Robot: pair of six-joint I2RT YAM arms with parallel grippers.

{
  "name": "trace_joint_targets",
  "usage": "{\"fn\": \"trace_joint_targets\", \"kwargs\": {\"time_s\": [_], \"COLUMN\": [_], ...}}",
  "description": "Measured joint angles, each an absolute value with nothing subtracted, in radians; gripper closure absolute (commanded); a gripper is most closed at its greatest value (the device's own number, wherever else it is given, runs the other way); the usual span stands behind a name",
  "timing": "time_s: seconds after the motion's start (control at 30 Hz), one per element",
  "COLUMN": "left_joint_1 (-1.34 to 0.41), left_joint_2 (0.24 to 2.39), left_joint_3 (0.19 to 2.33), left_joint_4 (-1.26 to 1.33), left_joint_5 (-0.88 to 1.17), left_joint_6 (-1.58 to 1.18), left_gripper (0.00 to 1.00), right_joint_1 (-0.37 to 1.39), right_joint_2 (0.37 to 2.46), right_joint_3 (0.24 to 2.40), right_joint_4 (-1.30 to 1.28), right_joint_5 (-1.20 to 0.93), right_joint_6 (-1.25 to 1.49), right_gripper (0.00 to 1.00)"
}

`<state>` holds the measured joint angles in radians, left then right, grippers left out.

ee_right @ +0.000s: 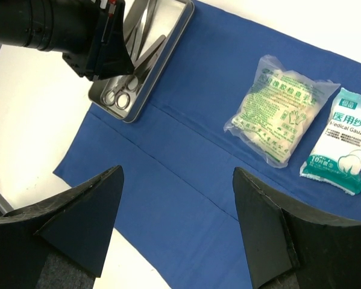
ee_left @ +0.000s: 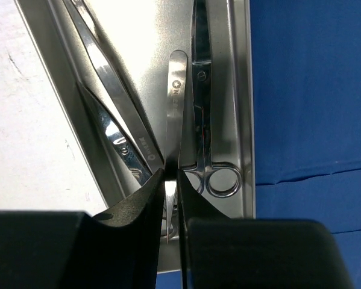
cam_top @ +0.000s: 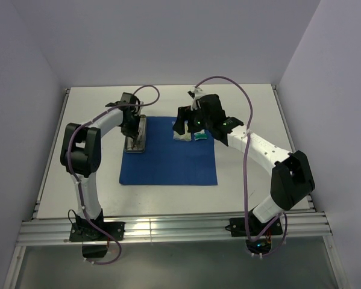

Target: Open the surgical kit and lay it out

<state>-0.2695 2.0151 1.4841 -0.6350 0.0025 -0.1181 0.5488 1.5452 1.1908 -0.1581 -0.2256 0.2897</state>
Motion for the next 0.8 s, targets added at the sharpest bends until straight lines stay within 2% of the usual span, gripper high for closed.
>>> {"fn": "trace_joint_targets", "kwargs": {"time_s": [0.23, 0.37, 0.5, 0.63, 0.8], "left_joint_1": [-0.27, -0.27, -0.27, -0.27, -0.269], "left_joint_2": [2.027, 2.041, 2.051, 2.055, 2.055], "left_joint_3": [1.501, 1.504, 1.507, 1.514, 1.529], "left_joint_4": [-0.64, -0.641, -0.647, -0.652, -0.672], "left_joint_5": [0.002, 0.003, 0.003, 0.003, -0.006], "left_joint_6": [-0.121, -0.124, -0.126, -0.129, -0.136], "left_gripper": [0.76, 0.76, 0.8, 0.94, 1.0], "right_joint_1": [0.545, 0.544, 0.542, 0.54, 0.539], "right_joint_2": [1.545, 1.545, 1.545, 1.545, 1.545], "right_joint_3": [1.191, 1.191, 1.191, 1.191, 1.193], "right_joint_4": [-0.182, -0.192, -0.198, -0.2, -0.203], "right_joint_5": [-0.225, -0.225, -0.225, -0.225, -0.226], "right_joint_6": [0.29, 0.29, 0.29, 0.29, 0.289], "right_gripper": [0.18, 0.18, 0.18, 0.18, 0.19]}}
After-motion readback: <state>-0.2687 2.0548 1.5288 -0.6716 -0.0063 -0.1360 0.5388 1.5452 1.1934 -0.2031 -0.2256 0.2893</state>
